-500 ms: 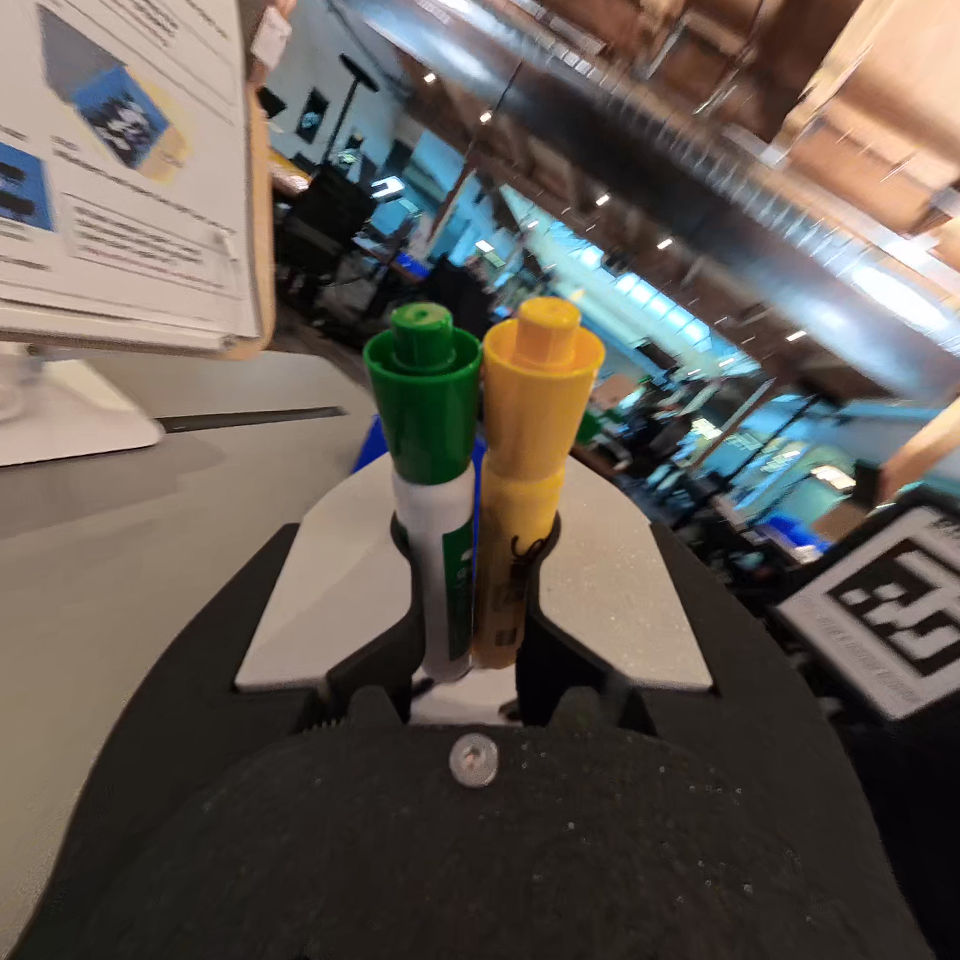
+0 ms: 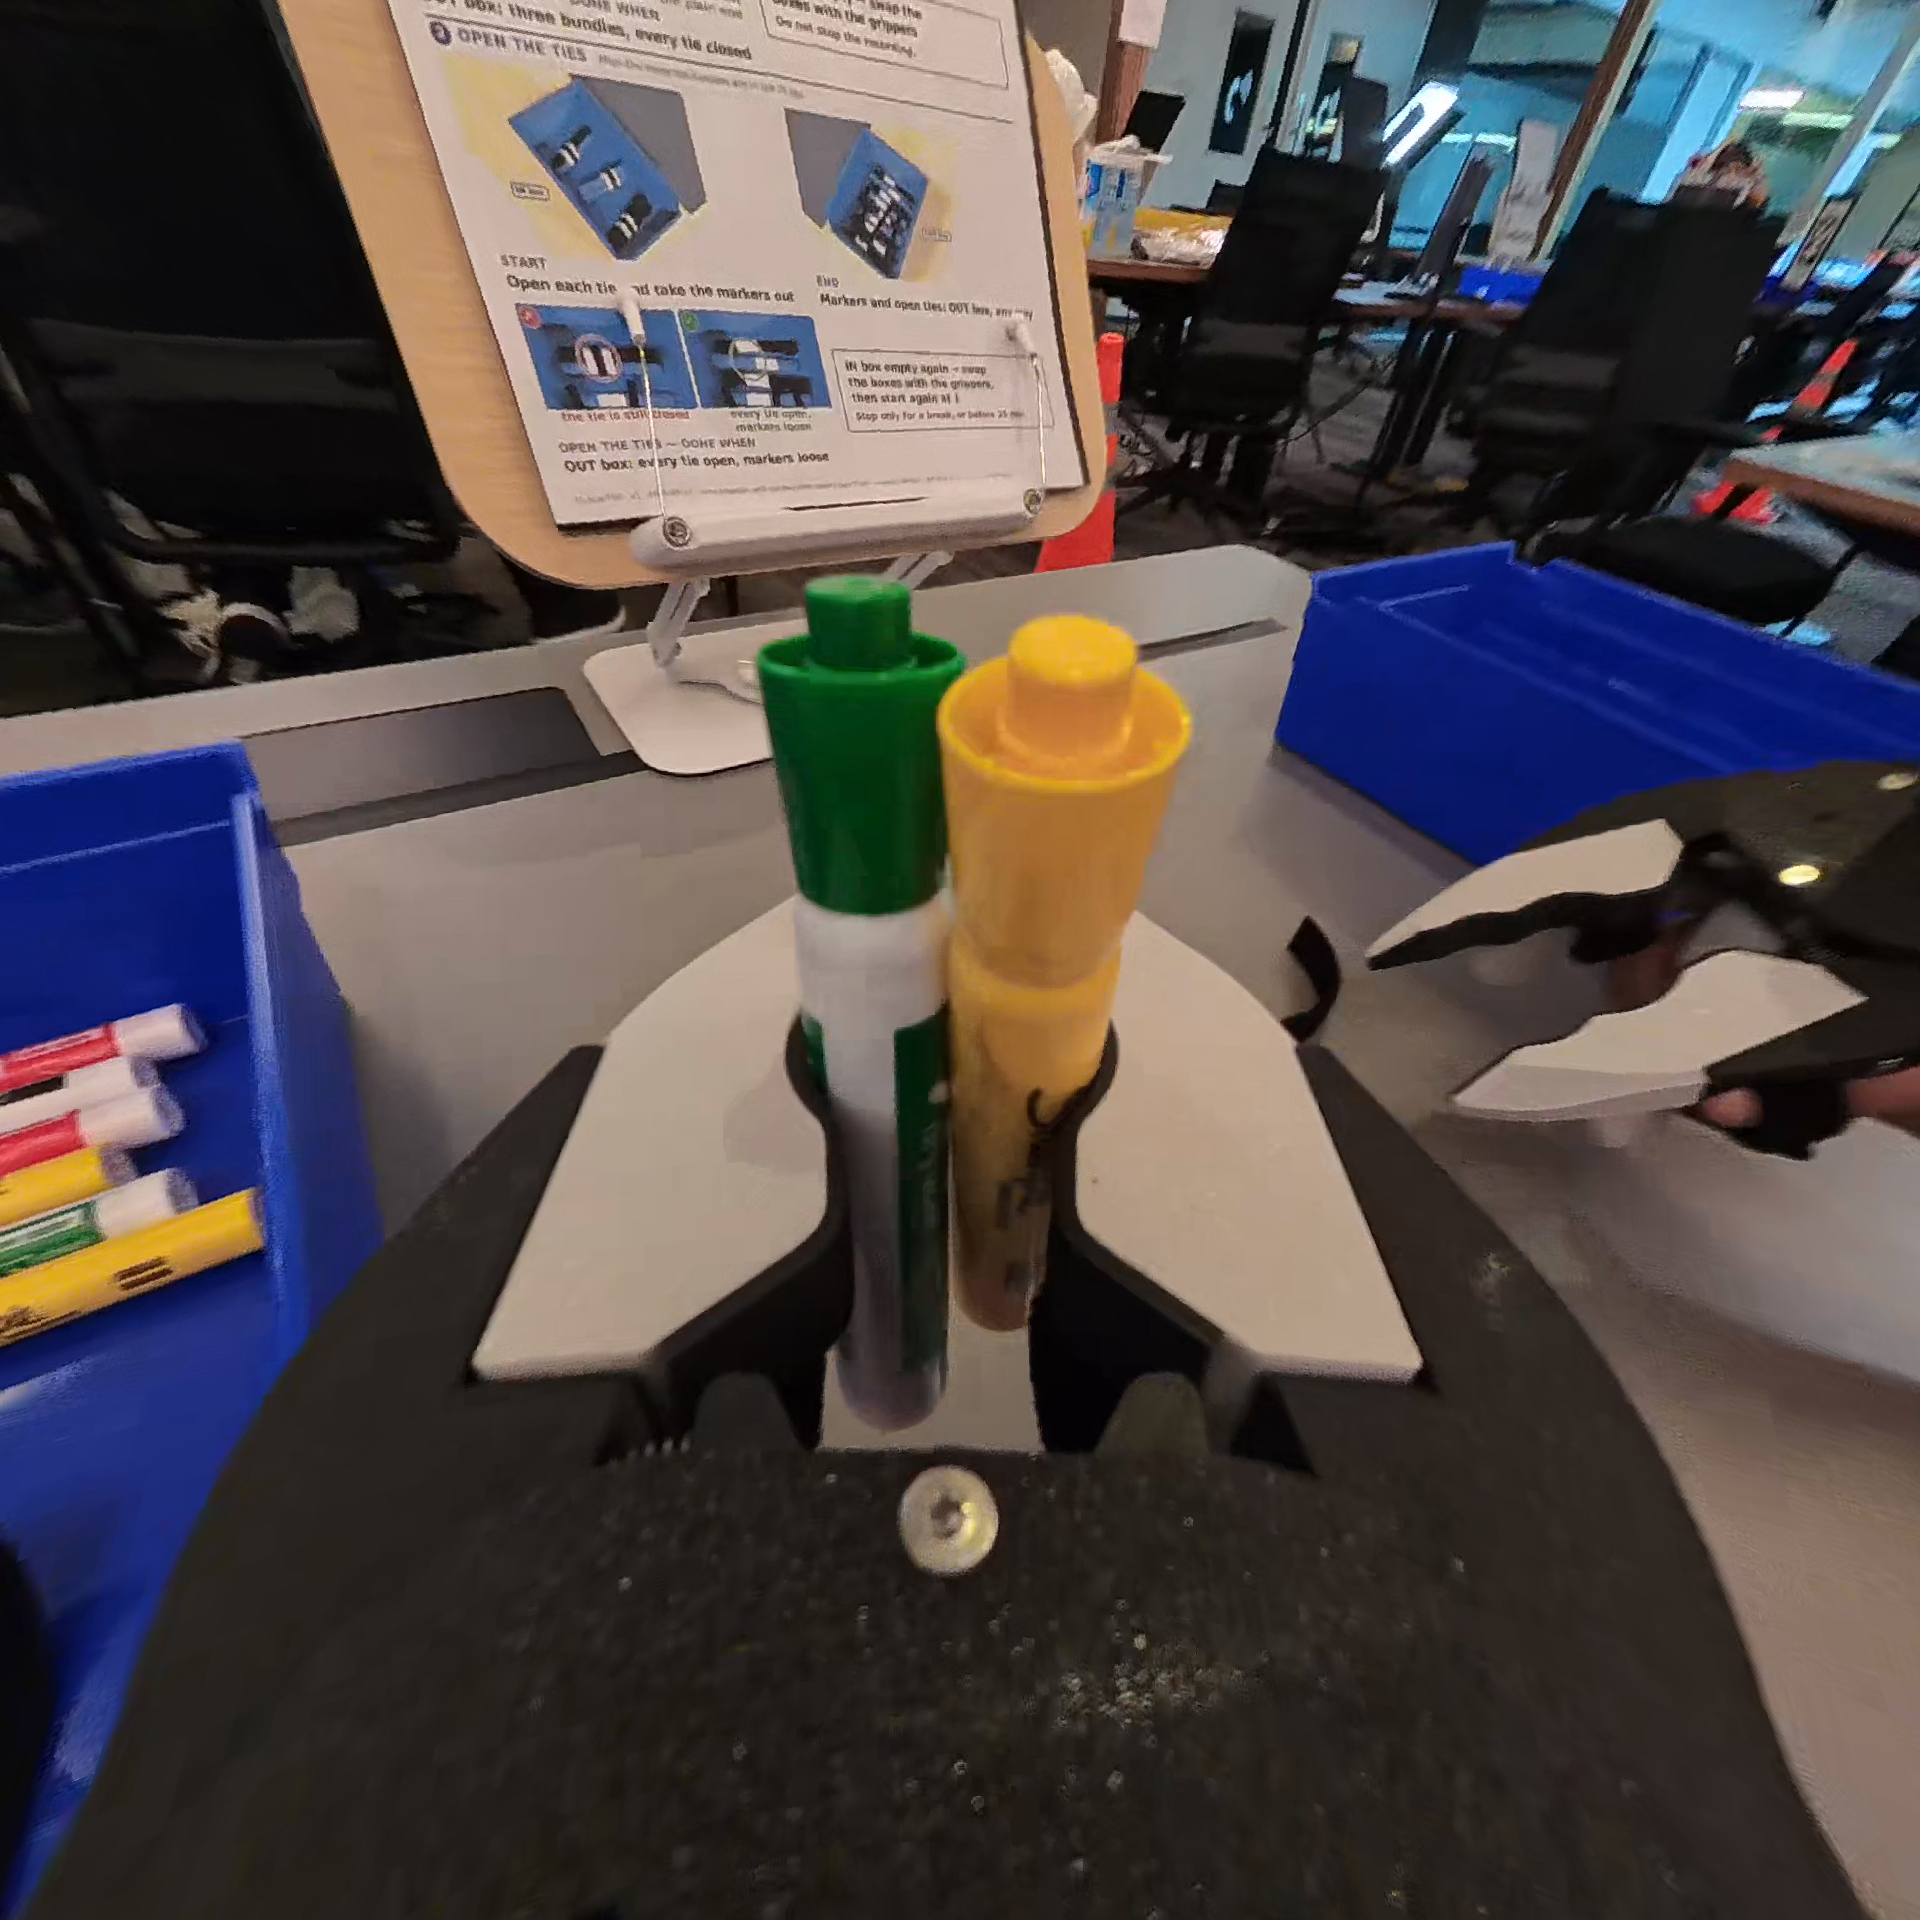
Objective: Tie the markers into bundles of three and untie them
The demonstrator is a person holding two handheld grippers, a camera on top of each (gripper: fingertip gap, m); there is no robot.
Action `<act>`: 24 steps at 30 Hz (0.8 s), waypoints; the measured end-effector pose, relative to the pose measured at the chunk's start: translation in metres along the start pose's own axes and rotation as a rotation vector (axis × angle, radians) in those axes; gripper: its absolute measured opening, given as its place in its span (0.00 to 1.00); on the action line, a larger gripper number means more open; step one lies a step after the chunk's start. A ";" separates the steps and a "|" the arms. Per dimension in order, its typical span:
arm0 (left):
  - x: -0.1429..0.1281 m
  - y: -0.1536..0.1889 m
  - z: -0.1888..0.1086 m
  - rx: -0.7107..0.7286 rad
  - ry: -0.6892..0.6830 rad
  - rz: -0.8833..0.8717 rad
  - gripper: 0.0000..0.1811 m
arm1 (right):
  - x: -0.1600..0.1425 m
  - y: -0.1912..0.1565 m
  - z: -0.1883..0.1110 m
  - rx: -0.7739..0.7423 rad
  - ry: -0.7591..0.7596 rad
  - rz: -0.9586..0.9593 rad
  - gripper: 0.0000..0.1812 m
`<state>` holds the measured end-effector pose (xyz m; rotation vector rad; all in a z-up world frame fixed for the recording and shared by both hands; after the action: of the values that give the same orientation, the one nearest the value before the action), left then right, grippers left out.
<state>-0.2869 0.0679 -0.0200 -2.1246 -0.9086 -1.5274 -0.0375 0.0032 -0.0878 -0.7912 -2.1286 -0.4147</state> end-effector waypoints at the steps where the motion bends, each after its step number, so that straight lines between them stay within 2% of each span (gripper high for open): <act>1: -0.002 0.002 -0.001 0.006 0.000 0.020 0.22 | -0.001 -0.004 -0.002 -0.003 -0.003 -0.002 0.30; 5: -0.009 0.011 0.001 -0.028 -0.018 0.021 0.22 | 0.008 -0.018 -0.008 0.003 0.052 -0.001 0.30; 10: -0.013 0.011 -0.002 -0.023 -0.011 0.033 0.22 | 0.020 -0.029 0.000 0.067 0.082 -0.018 0.30; 12: -0.015 0.012 -0.003 -0.009 -0.013 0.048 0.22 | 0.039 -0.036 0.001 0.132 0.136 0.021 0.30; 15: -0.018 0.019 0.000 0.005 -0.019 0.080 0.22 | 0.086 -0.056 0.003 0.235 0.265 0.082 0.31; 18: -0.019 0.025 0.003 0.004 -0.023 0.093 0.22 | 0.126 -0.071 0.011 0.210 0.292 0.089 0.33; 21: -0.019 0.028 0.005 0.002 -0.022 0.089 0.22 | 0.147 -0.079 0.021 0.184 0.285 0.095 0.32; 24: -0.020 0.032 0.007 -0.013 -0.030 0.091 0.23 | 0.153 -0.084 0.033 0.167 0.240 0.082 0.30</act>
<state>-0.2641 0.0437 -0.0386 -2.1724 -0.8023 -1.4641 -0.1850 0.0177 0.0100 -0.6929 -1.8734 -0.2696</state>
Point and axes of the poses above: each gripper's, where its closed fingertips meet, z out along the fingers, x out of its top, y = z × x across the jaws, the point moved 8 cm from there along -z, back along the fingers, and after that the axes turned 9 degrees about -y, right-handed, at the moved point
